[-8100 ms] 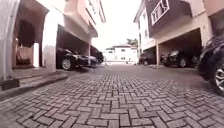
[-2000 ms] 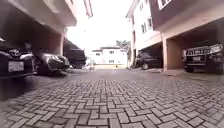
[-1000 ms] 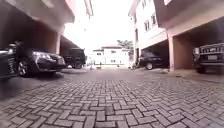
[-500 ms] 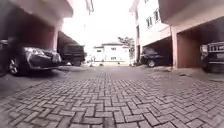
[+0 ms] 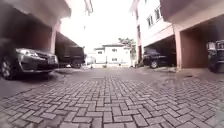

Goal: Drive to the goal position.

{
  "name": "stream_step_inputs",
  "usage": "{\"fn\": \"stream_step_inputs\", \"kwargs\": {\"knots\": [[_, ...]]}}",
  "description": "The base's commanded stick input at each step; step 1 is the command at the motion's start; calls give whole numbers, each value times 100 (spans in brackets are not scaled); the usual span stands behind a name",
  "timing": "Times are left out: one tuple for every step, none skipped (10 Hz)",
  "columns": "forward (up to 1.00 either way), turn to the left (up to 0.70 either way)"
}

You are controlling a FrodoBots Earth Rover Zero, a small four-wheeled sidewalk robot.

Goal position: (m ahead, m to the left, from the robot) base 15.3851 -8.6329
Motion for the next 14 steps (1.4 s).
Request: {"fn": "stream_step_inputs", "kwargs": {"knots": [[69, 3], [69, 3], [69, 3], [69, 3], [69, 3], [69, 3], [69, 3], [69, 3], [69, 3], [69, 3], [69, 3], [69, 3], [69, 3], [69, 3]]}}
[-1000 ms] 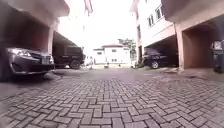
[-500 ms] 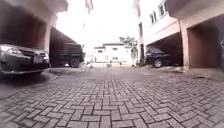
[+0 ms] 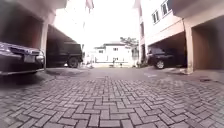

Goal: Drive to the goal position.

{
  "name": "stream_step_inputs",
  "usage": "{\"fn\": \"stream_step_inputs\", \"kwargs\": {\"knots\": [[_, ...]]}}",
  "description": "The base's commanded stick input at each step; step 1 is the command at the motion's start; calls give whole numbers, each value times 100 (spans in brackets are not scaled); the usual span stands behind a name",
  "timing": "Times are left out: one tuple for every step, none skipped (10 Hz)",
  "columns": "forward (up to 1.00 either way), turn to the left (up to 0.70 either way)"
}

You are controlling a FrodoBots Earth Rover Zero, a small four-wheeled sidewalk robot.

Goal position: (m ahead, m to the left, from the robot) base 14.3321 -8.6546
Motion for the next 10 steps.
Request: {"fn": "stream_step_inputs", "kwargs": {"knots": [[69, 3], [69, 3], [69, 3], [69, 1], [69, -10], [69, -33], [69, -35], [69, 1], [69, 3], [69, 3]]}}
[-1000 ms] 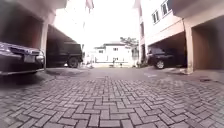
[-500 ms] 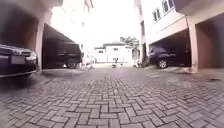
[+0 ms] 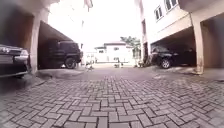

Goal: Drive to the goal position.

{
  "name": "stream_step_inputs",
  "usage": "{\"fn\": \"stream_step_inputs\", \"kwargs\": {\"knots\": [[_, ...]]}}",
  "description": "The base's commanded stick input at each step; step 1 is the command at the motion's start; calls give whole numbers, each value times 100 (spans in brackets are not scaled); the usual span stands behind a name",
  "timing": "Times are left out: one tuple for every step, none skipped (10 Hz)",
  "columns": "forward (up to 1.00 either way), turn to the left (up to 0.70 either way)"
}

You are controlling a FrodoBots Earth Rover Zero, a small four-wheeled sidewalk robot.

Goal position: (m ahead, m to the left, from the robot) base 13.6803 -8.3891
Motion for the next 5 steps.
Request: {"fn": "stream_step_inputs", "kwargs": {"knots": [[69, 3], [69, 3], [69, 3], [69, 3], [69, 3]]}}
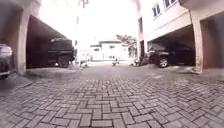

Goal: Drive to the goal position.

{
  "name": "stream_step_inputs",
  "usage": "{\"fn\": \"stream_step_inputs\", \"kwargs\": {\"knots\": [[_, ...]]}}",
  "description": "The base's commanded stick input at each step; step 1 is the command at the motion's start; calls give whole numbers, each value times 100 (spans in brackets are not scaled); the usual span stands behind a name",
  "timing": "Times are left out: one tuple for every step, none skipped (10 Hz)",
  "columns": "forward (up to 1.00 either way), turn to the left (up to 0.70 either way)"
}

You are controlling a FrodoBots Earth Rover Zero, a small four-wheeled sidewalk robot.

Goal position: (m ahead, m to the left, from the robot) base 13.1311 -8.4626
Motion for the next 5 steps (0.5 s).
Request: {"fn": "stream_step_inputs", "kwargs": {"knots": [[69, 3], [69, 3], [69, 3], [69, 3], [69, 3]]}}
